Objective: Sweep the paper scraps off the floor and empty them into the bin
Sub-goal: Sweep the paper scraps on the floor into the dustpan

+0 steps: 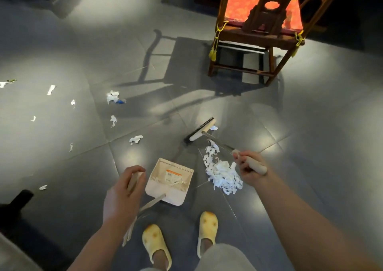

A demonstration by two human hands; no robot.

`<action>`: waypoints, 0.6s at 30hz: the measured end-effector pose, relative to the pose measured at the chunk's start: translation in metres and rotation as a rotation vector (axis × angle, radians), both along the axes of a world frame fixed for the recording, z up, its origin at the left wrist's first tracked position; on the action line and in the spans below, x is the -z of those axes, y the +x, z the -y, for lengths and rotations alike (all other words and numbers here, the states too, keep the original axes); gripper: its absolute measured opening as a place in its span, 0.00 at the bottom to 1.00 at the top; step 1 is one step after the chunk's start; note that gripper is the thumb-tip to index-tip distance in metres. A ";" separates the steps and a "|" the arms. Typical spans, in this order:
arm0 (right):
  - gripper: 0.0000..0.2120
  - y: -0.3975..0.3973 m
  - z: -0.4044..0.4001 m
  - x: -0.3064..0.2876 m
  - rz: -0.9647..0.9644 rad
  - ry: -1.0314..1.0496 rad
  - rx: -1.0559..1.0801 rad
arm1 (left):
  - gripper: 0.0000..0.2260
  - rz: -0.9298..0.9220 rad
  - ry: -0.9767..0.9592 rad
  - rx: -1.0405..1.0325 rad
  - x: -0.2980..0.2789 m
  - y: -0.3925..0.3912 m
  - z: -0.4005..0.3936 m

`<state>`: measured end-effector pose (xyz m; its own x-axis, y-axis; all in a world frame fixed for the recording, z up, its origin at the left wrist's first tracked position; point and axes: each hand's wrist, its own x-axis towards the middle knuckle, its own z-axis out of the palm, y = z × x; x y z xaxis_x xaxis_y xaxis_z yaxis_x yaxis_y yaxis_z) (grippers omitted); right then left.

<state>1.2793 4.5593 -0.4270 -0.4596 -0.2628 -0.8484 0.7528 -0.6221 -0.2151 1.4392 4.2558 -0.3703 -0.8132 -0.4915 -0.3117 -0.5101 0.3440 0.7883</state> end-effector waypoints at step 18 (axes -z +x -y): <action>0.45 0.102 -0.125 -0.077 0.100 -0.094 0.163 | 0.07 0.154 -0.083 0.379 0.027 -0.048 -0.012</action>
<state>1.3809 4.6845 -0.3503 -0.4178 -0.2720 -0.8669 0.6549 -0.7515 -0.0798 1.3913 4.2682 -0.3973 -0.8883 -0.1951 -0.4158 -0.4451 0.5891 0.6744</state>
